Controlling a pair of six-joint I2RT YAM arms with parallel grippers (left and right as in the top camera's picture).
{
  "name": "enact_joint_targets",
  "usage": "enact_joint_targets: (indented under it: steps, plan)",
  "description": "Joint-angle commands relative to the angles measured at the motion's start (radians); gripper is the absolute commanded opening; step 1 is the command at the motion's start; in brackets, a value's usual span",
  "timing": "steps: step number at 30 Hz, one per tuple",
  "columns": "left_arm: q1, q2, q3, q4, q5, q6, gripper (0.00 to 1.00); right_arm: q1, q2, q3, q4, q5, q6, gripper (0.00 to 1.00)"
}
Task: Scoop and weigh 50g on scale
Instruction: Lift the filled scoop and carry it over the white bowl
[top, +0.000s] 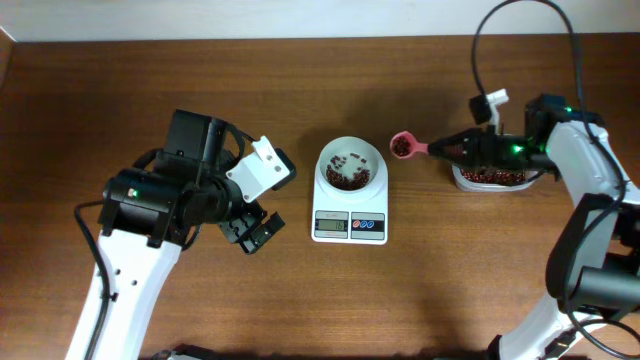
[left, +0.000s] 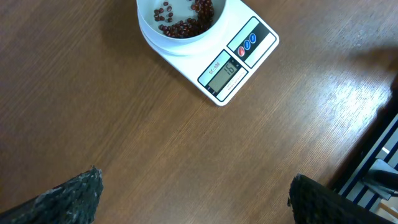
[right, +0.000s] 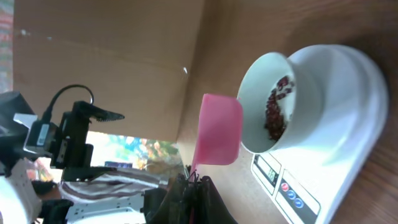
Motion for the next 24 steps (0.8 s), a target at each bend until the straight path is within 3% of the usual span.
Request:
enact_joint_targets:
  steps: [1,7,11,16,19,24]
  plan:
    - [0.006,0.001,0.013,0.002,0.015,0.02,0.99,0.05,0.006,-0.008,0.008,-0.035,-0.011,0.04]
    - [0.006,0.001,0.013,0.002,0.015,0.02,0.99,0.108,0.006,-0.008,0.172,-0.028,0.152,0.04]
    - [0.006,0.001,0.013,0.002,0.015,0.02,0.99,0.141,0.006,-0.008,0.233,-0.023,0.177,0.04]
    - [0.006,0.001,0.013,0.002,0.015,0.02,0.99,0.179,0.006,-0.008,0.294,0.185,0.198,0.04]
    - [0.006,0.001,0.013,0.002,0.015,0.02,0.99,0.217,0.006,-0.008,0.375,0.253,0.194,0.04]
    - [0.006,0.001,0.013,0.002,0.015,0.02,0.99,0.285,0.004,-0.008,0.409,0.345,-0.014,0.04]
